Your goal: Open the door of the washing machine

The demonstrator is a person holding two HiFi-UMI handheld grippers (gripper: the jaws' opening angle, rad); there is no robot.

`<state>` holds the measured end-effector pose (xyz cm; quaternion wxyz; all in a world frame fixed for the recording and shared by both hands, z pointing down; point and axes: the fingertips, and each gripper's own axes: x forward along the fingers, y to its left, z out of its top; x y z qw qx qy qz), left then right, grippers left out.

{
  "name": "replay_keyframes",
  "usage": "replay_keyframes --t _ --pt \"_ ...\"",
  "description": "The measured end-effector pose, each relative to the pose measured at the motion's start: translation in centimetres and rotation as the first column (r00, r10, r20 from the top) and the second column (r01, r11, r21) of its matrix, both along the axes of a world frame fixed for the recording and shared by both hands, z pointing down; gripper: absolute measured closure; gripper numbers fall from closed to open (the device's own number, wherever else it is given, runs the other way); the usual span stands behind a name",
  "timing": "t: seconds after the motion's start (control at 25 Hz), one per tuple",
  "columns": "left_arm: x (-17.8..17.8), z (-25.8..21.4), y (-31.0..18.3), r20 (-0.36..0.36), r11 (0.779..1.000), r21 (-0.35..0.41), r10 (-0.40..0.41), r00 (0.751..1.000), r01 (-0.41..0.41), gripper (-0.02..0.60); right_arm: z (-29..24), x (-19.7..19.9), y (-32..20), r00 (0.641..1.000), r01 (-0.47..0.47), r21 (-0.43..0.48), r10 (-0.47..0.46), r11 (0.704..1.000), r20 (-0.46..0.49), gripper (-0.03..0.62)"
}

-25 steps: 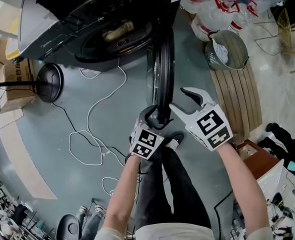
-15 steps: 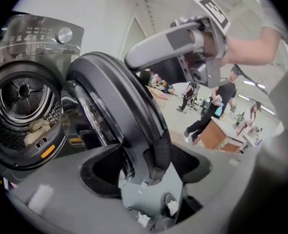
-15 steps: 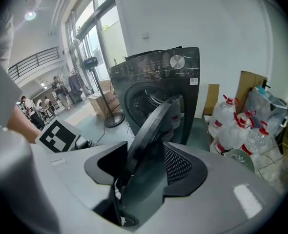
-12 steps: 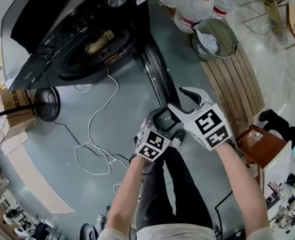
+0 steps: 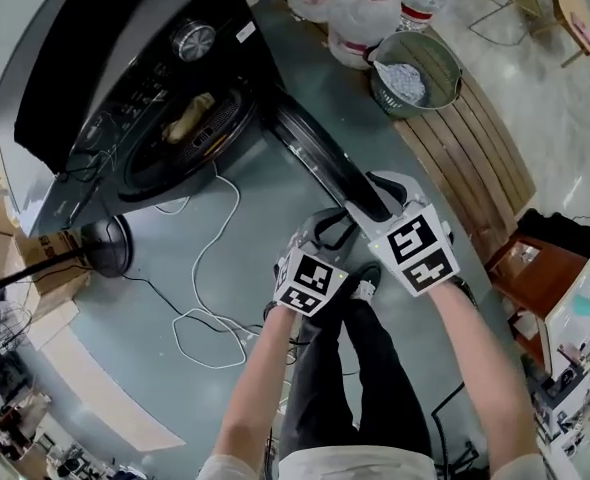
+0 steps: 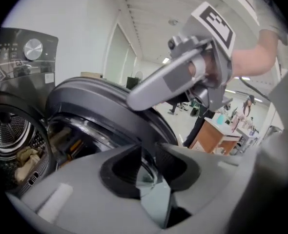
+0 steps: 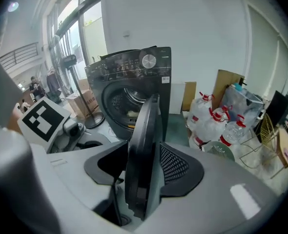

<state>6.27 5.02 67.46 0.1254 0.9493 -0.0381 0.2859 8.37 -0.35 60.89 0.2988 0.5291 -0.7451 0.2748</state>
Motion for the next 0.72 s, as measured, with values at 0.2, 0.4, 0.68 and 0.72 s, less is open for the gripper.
replay_keyframes --t 0.2,0.4,0.68,0.72 --pt "0.5 -1.5 -4.7 -0.045 0.997 0.028 -0.072 0.996 0.073 0.499 -0.9 1.8 -0.9 0.999 -0.037 0.019 0.037 0.999 -0.026 0.428" --pt "1.1 -2.1 -6.1 -0.029 0.997 0.077 0.001 1.000 0.001 0.498 -0.8 2.0 -0.9 0.999 -0.005 -0.005 0.004 1.000 -0.033 0.454" --pt "1.3 -3.8 -10.2 -0.028 0.994 0.102 -0.032 0.999 0.035 0.498 -0.9 3.7 -0.9 0.999 -0.046 0.005 0.046 0.999 -0.022 0.479" --pt "1.5 -4.0 -10.6 -0.029 0.994 0.107 -0.032 0.999 0.035 0.499 -0.8 4.2 -0.9 0.998 -0.053 0.005 0.053 0.999 -0.024 0.479"
